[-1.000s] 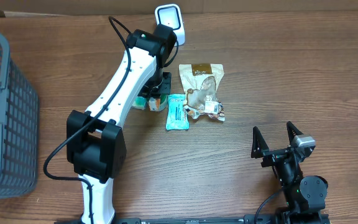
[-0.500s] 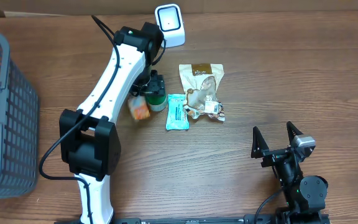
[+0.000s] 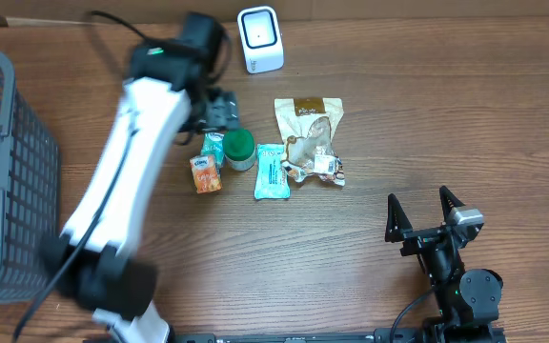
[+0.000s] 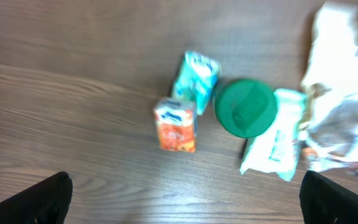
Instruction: Scan the item barcode
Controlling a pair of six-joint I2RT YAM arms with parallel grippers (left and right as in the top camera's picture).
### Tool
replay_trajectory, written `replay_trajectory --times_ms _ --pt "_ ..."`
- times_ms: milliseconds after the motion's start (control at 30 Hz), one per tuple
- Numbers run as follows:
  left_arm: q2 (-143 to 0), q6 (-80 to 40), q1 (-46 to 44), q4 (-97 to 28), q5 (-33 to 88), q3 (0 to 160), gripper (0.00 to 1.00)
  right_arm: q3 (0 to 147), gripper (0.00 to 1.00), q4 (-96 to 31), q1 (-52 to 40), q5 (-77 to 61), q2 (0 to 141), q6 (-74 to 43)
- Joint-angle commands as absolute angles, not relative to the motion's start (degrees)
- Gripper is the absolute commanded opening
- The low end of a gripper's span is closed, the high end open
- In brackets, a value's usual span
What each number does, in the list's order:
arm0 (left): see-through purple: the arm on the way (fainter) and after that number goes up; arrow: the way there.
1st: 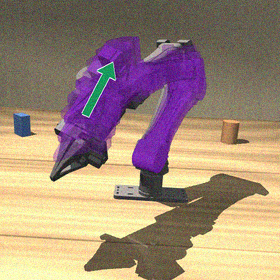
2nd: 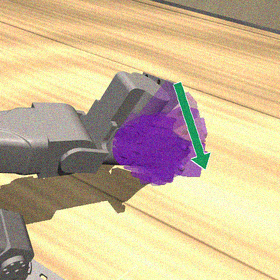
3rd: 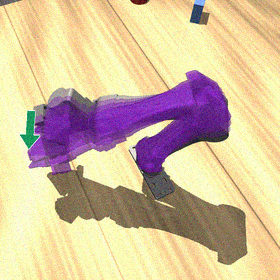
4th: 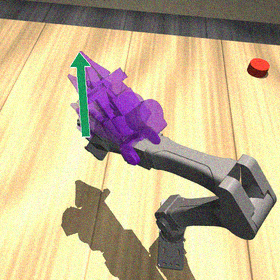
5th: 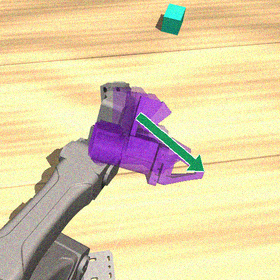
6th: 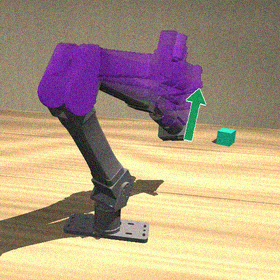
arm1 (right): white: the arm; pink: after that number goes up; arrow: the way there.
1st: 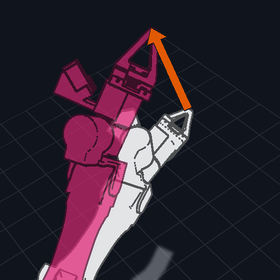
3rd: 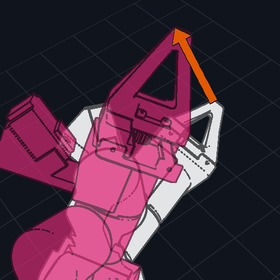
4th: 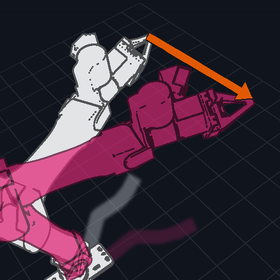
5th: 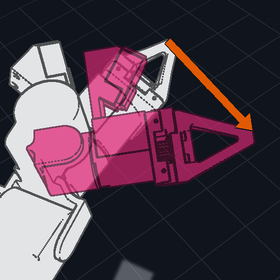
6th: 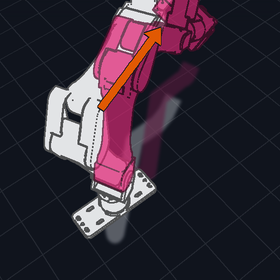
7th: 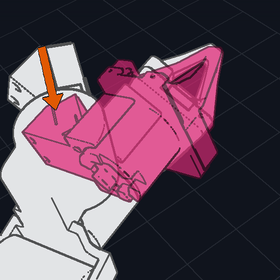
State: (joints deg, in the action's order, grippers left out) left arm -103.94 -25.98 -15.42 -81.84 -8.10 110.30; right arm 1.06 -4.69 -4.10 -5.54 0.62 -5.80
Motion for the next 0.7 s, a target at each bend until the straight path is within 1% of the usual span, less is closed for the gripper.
replay_trajectory --times_ms 0,67,167,233,267,300,433,533,567,667 --pt "-93.8 -19.2 -10.0 -81.8 -1.6 111.5 1.0 0.5 1.0 -4.4 -3.8 -5.2 0.2 -6.0" --pt "-89.6 -11.0 -4.0 -82.1 6.7 111.5 1.0 0.5 1.0 -4.4 -3.8 -5.2 0.2 -6.0" --pt "-86.9 -6.2 2.7 -83.8 7.5 111.5 1.0 0.5 1.0 -4.4 -3.8 -5.2 0.2 -6.0" --pt "-86.1 -6.2 6.0 -85.3 7.6 111.5 1.0 0.5 1.0 -4.4 -3.8 -5.2 0.2 -6.0" --pt "-85.7 -6.3 8.6 -86.9 8.0 111.5 0.95 0.5 1.0 -4.4 -3.8 -5.2 0.2 -6.0" --pt "-85.4 -6.2 10.4 -87.5 9.0 111.5 0.94 0.5 1.0 -4.4 -3.8 -5.2 0.2 -6.0" --pt "-84.8 -7.4 17.3 -86.9 10.6 111.5 0.95 0.5 1.0 -4.4 -3.8 -5.2 0.2 -6.0" --pt "-84.8 -11.4 21.7 -87.2 10.6 111.5 0.95 0.5 1.0 -4.4 -3.8 -5.2 0.2 -6.0" --pt "-84.9 -12.5 23.3 -87.4 10.6 111.5 1.0 0.5 1.0 -4.4 -3.8 -5.2 0.2 -6.0" --pt "-85.1 -12.4 24.0 -87.4 9.0 111.5 1.0 0.5 1.0 -4.4 -3.8 -5.2 0.2 -6.0"
